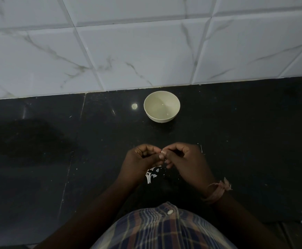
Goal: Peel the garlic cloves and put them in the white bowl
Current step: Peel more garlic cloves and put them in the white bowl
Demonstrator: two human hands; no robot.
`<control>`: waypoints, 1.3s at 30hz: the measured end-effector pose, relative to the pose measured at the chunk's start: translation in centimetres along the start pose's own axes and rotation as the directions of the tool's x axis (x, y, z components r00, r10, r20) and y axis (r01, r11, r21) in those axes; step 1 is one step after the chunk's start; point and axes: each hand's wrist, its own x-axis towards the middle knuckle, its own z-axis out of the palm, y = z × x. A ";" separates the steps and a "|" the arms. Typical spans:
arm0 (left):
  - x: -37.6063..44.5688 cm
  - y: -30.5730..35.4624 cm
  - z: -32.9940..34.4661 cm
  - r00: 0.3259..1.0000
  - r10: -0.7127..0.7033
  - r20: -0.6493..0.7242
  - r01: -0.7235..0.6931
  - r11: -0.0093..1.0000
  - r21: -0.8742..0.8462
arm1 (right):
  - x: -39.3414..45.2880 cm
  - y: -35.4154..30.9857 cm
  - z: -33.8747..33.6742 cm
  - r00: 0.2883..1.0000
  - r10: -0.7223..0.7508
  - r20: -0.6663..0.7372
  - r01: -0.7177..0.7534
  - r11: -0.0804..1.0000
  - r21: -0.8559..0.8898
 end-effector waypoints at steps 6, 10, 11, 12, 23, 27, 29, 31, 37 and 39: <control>-0.1 -0.1 -0.2 1.000 -0.017 0.004 0.017 1.000 0.018 | 0.1 0.4 0.1 0.999 0.012 0.031 -0.011 0.999 -0.030; -0.2 -0.1 0.4 0.995 -0.097 -0.004 0.095 0.980 -0.173 | 0.1 0.7 0.5 0.997 -0.079 -0.001 0.077 0.976 -0.205; -0.2 -0.1 0.5 0.993 -0.114 0.002 0.112 0.972 -0.209 | 0.2 0.8 0.5 0.996 -0.084 -0.006 0.081 0.974 -0.213; -0.2 -0.1 0.6 0.992 -0.128 0.004 0.125 0.965 -0.232 | 0.2 0.9 0.5 0.997 -0.080 -0.009 0.076 0.976 -0.204; -0.2 0.1 0.6 0.974 -0.222 0.041 0.222 0.916 -0.334 | 0.1 0.8 0.4 0.999 0.027 -0.024 -0.027 0.999 0.025; -0.2 0.1 0.6 0.965 -0.252 0.072 0.258 0.870 -0.419 | 0.2 0.9 0.5 0.998 0.037 -0.055 -0.032 0.995 0.096; -0.3 0.1 0.6 0.957 -0.278 0.085 0.284 0.836 -0.469 | 0.2 1.1 0.6 0.993 0.035 -0.113 -0.024 0.994 0.103; -0.4 0.2 0.5 0.952 -0.290 0.099 0.300 0.813 -0.499 | 0.3 1.7 0.6 0.988 0.030 -0.153 -0.018 0.997 0.080; -0.2 -0.4 0.2 0.961 -0.270 0.058 0.258 0.800 -0.542 | -0.1 2.1 1.2 0.981 -0.094 -0.171 0.078 0.993 -0.093; -0.1 -0.6 0.2 0.967 -0.254 0.024 0.227 0.814 -0.535 | -0.1 1.9 1.3 0.970 -0.163 -0.179 0.144 0.983 -0.115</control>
